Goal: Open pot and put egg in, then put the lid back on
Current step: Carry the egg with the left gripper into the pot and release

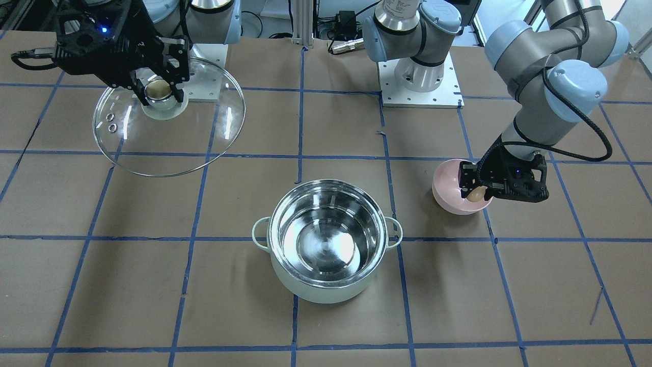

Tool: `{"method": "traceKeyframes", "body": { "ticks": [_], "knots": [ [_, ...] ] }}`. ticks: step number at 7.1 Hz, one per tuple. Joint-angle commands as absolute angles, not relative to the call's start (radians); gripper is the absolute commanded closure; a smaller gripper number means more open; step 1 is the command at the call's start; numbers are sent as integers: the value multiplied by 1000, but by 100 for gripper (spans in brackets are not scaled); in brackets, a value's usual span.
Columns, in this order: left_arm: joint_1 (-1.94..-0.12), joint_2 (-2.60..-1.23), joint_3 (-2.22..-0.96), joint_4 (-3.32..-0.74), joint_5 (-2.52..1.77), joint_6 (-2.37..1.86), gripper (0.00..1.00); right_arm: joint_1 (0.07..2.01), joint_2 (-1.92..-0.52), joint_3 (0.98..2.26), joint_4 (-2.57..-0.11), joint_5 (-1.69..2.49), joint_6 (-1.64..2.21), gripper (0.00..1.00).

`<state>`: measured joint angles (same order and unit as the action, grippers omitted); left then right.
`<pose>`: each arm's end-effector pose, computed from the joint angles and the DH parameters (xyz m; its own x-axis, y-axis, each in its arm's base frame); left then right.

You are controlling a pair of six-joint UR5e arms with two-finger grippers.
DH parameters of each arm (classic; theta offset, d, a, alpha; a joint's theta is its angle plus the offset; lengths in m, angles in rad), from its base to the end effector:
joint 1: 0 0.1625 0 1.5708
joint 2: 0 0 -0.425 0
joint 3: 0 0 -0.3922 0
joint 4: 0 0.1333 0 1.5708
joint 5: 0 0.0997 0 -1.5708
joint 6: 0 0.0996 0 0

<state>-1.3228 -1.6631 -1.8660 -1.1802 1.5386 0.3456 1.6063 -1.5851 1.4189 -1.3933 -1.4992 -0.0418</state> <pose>-0.0090 -0.5204 0.3382 -0.9948 0.0977 0.0292 0.0973 0.9952 -0.0138 0.1574 -0.4740 0.5519 -0.9945 -0.0763 -0.0719 -0.0771 0.9970 0.0083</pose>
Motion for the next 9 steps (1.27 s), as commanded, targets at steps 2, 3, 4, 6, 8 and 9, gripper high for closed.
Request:
{"method": "traceKeyframes", "body": {
  "ticks": [2, 3, 4, 6, 8, 9],
  "knots": [
    [-1468, -1716, -1648, -1309, 1427, 82, 97, 1609, -1585, 1417, -1397, -1496, -15, 94],
    [-1515, -1742, -1628, -1281, 1417, 25, 97, 1611, -1588, 1416, -1390, -1500, -14, 94],
    [-1573, -1785, -1625, -1193, 1419, -27, 97, 1609, -1583, 1416, -1387, -1499, -14, 94],
    [-1658, -1870, -1624, -1096, 1427, -63, 94, 1611, -1583, 1416, -1387, -1496, -21, 95],
    [-1680, -1891, -1632, -1091, 1430, -66, 90, 1605, -1582, 1416, -1385, -1496, -32, 95],
    [-1680, -1894, -1643, -1079, 1430, -60, 87, 1602, -1580, 1416, -1385, -1496, -50, 95]
  ]
}}
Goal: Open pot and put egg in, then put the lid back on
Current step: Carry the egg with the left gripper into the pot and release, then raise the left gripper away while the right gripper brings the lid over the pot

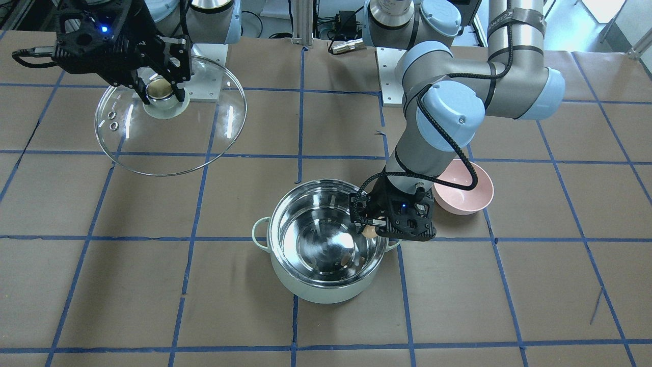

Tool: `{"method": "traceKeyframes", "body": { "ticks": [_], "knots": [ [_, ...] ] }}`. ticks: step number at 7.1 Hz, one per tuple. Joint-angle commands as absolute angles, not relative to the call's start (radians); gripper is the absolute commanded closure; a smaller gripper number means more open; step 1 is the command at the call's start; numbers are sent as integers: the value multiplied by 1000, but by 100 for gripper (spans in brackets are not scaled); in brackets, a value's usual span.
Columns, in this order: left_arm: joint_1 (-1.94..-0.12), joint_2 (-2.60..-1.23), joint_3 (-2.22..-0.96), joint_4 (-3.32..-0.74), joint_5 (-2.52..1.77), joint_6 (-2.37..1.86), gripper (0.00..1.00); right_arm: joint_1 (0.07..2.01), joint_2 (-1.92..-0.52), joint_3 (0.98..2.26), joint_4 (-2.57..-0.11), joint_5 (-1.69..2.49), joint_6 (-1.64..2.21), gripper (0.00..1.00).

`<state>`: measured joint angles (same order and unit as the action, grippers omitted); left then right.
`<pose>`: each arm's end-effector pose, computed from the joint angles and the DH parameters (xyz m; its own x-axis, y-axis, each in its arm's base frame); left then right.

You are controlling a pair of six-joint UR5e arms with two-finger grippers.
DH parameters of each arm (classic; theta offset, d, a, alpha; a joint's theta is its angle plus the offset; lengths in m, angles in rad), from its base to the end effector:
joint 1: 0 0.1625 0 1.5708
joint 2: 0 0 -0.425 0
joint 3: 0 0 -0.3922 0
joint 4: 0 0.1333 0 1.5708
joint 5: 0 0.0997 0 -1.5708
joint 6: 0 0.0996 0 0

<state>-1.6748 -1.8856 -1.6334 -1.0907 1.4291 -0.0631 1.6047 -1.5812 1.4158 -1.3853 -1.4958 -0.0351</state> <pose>-0.2094 -0.5869 0.3342 -0.9877 0.0546 0.1467 0.0411 0.9948 -0.0934 0.1570 -0.4751 0.5507 -0.9949 -0.0673 -0.0756 -0.0688 0.9975 0.0175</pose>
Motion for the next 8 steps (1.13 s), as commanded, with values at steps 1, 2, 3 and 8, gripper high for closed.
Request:
{"method": "traceKeyframes", "body": {
  "ticks": [1, 2, 3, 8],
  "knots": [
    [-1680, -1896, -1646, -1056, 1430, -52, 73, 1598, -1580, 1417, -1382, -1500, -57, 95],
    [-1678, -1890, -1647, -1054, 1436, -48, 38, 1594, -1578, 1416, -1382, -1503, -66, 95],
    [-1675, -1878, -1644, -1036, 1440, -48, 16, 1595, -1578, 1416, -1382, -1500, -66, 95],
    [-1409, -1637, -1623, -1298, 1456, 166, 4, 1726, -1348, 1284, -1556, -1493, -88, 95]
  ]
}}
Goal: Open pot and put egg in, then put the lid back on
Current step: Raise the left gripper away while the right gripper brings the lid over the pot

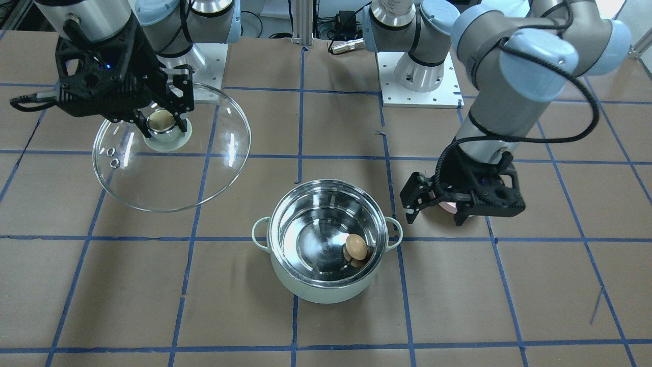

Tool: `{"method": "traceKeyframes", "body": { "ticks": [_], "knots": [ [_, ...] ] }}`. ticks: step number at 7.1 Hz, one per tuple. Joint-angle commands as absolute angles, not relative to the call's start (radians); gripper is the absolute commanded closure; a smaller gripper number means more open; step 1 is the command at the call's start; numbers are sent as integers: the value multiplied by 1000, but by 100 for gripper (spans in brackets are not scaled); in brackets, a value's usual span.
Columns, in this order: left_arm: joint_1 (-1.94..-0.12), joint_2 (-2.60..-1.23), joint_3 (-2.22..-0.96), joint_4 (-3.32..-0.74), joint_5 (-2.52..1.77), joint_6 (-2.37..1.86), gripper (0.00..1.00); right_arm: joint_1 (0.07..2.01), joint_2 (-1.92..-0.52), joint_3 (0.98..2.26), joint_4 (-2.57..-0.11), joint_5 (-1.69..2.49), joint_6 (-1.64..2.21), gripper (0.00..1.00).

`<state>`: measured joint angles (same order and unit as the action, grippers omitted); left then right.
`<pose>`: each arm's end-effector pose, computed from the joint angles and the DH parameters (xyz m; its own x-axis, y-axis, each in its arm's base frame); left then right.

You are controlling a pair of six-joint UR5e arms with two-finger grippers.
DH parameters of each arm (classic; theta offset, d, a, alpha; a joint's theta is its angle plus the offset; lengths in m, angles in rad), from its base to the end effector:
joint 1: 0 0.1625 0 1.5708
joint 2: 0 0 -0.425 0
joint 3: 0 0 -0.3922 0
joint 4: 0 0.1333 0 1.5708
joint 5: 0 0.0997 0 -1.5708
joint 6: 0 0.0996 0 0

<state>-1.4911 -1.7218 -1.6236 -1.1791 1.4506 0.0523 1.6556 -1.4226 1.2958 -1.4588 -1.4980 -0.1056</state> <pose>-0.0998 -0.5742 0.4248 -0.9942 -0.0054 0.1079 -0.0263 0.9809 -0.1927 0.1869 -0.5391 0.5346 -0.9792 -0.1901 -0.0708 -0.1890 0.9817 -0.0224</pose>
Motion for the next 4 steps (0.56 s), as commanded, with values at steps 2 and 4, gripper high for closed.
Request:
{"method": "traceKeyframes", "body": {
  "ticks": [2, 4],
  "knots": [
    [-1393, -1549, -1612, -1516, 1610, 209, 1, 1886, -1193, 1263, -1737, -1469, 44, 96],
    [-1440, -1575, -1562, -1549, 1602, 154, 1, 2003, -1053, 1125, -1735, -1480, 182, 96]
  ]
}}
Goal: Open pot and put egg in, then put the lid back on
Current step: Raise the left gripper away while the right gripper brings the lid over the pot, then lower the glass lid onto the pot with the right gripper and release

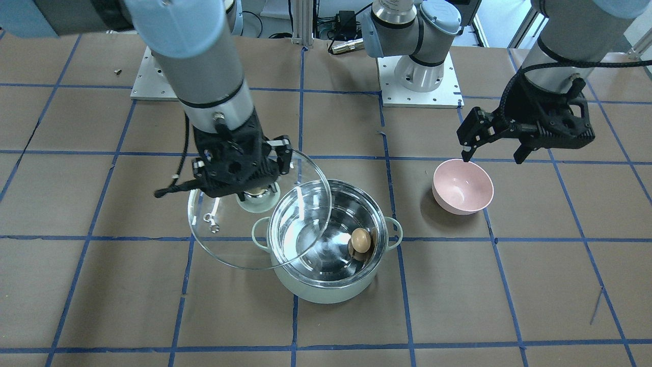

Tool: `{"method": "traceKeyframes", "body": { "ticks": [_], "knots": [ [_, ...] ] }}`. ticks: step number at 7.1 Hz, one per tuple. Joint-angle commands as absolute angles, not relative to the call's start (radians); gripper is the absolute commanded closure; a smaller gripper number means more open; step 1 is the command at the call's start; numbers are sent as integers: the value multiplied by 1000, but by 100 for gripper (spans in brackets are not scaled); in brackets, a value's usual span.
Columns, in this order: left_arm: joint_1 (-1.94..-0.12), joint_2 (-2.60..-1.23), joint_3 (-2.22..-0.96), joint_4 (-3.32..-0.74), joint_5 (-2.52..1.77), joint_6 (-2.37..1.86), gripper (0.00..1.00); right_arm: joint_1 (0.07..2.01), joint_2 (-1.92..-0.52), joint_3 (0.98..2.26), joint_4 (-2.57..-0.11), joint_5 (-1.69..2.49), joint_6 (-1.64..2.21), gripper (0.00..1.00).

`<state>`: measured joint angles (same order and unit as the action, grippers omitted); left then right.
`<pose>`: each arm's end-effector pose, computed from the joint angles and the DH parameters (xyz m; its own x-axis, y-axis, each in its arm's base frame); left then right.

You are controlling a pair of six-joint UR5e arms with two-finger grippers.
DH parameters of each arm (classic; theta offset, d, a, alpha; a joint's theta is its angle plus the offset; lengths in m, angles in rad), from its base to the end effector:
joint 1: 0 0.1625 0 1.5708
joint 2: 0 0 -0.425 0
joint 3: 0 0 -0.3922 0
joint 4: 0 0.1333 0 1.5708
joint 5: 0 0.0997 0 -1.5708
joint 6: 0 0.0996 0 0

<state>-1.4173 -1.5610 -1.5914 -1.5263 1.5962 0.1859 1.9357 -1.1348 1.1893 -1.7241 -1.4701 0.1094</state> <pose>-0.0542 -0.5052 0.4871 -0.9990 0.0315 -0.0312 0.0324 0.9991 -0.0284 0.3766 -0.5842 0.4376 -0.9591 -0.2606 -0.1102 -0.2519 0.9638 -0.0871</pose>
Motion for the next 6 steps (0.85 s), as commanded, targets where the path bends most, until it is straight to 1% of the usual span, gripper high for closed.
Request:
{"method": "traceKeyframes", "body": {
  "ticks": [1, 2, 4, 6],
  "knots": [
    [-1453, -1612, -1542, -1539, 1532, 115, 1, 2028, -1031, 1123, -1733, -1527, 202, 96],
    [-1483, -1608, -1557, -1539, 1543, 127, 1, 2032, -1019, 1129, -1739, -1529, 240, 96],
    [-1454, -1597, -1562, -1542, 1586, 167, 1, 2037, -1018, 1161, -1746, -1532, 227, 95],
    [-1456, -1623, -1560, -1529, 1534, 135, 0, 2036, -1022, 1170, -1758, -1580, 181, 95]
  ]
}}
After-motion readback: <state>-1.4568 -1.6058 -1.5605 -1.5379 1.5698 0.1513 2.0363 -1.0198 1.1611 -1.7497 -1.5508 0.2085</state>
